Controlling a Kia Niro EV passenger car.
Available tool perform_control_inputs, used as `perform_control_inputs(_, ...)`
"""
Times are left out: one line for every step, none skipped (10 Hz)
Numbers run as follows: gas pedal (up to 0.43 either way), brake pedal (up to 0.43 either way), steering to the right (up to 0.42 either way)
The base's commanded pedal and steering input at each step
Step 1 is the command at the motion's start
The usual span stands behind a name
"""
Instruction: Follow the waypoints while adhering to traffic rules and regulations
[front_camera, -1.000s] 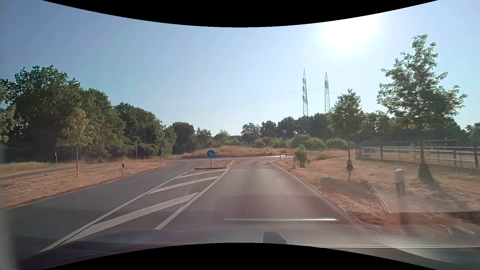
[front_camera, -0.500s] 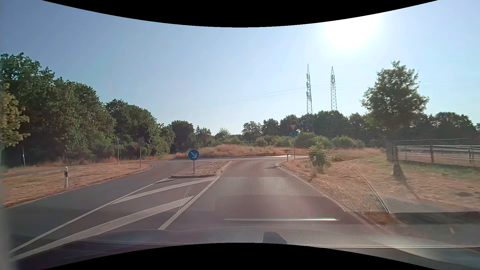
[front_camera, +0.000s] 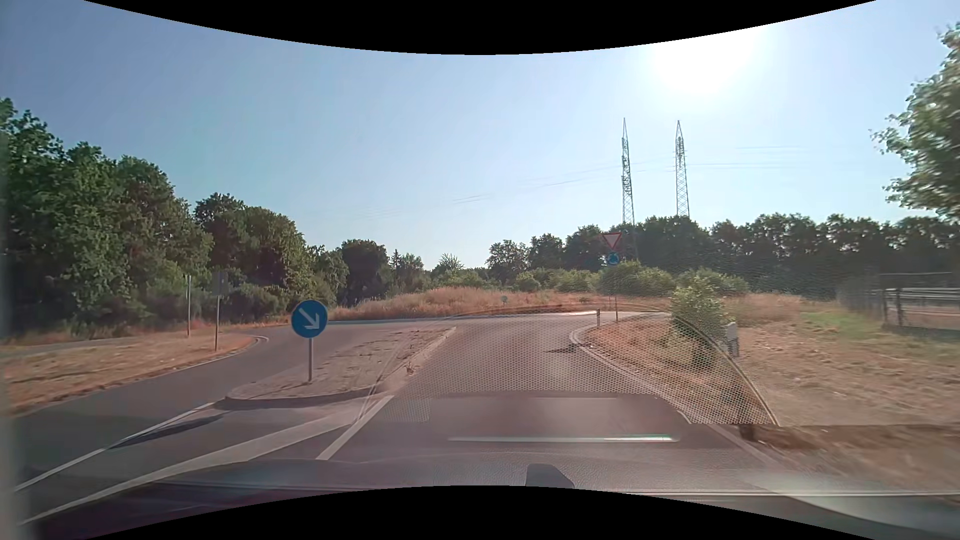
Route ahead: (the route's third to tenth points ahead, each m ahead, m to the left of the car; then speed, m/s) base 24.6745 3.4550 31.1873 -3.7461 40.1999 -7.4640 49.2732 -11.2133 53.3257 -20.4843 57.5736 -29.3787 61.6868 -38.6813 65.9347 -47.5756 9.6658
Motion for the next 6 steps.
perform_control_inputs(0.000,0.207,-0.011)
perform_control_inputs(0.000,0.207,-0.008)
perform_control_inputs(0.000,0.207,-0.004)
perform_control_inputs(0.000,0.207,0.001)
perform_control_inputs(0.000,0.213,0.007)
perform_control_inputs(0.000,0.213,0.013)
